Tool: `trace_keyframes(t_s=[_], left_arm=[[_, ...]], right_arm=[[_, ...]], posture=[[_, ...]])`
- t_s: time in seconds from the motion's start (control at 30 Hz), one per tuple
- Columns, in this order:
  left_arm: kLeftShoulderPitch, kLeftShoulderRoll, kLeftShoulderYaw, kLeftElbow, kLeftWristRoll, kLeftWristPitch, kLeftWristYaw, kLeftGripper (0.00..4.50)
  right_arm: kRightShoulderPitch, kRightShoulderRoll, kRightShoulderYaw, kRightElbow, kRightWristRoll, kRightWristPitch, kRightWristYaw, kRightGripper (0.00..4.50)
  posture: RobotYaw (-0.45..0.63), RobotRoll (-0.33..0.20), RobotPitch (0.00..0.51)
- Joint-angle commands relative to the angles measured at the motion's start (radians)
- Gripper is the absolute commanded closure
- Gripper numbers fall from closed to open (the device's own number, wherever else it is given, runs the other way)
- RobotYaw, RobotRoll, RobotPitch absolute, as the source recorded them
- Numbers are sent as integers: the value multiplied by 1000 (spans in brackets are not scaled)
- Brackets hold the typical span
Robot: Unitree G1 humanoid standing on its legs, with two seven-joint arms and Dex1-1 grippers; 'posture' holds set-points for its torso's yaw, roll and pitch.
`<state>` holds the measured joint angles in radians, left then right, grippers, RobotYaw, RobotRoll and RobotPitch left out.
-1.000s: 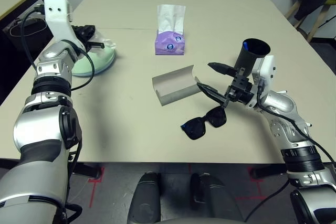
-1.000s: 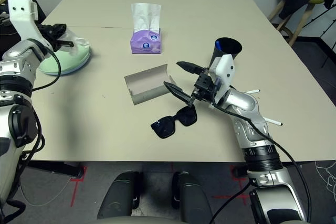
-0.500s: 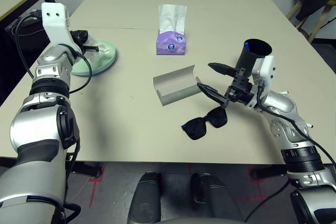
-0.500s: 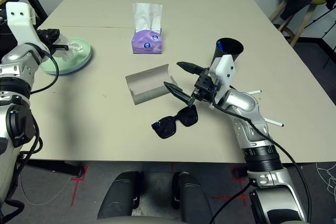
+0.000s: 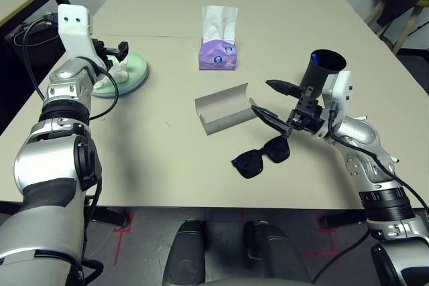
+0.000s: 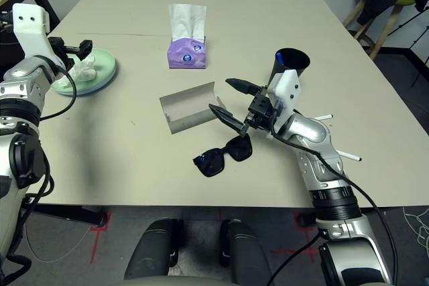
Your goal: Organize and tidy the items on the table.
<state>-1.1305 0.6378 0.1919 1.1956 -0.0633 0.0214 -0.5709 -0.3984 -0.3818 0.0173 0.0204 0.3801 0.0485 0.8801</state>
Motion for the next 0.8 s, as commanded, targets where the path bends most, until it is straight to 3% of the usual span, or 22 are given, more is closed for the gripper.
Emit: trace_keyframes(t_s=[0.03, 0.2, 0.53, 0.8], left_arm=[[52, -23, -19, -73, -35, 0, -187, 22], [227, -44, -42, -329, -125, 47, -479, 22], [485, -33, -62, -668, -216, 98, -636, 22], [566, -48, -62, -745, -268, 40, -705, 22]], right_arm=[[-6, -4, -10, -6, 5, 16, -9, 0], [-23, -12, -8, -5, 12, 34, 3, 0], [-51, -36, 8, -32, 14, 102, 15, 0], [-100, -76, 72, -92, -42, 232, 3, 0]], posture=[[144, 0, 132], [155, 0, 146], [165, 0, 160], [168, 0, 171]])
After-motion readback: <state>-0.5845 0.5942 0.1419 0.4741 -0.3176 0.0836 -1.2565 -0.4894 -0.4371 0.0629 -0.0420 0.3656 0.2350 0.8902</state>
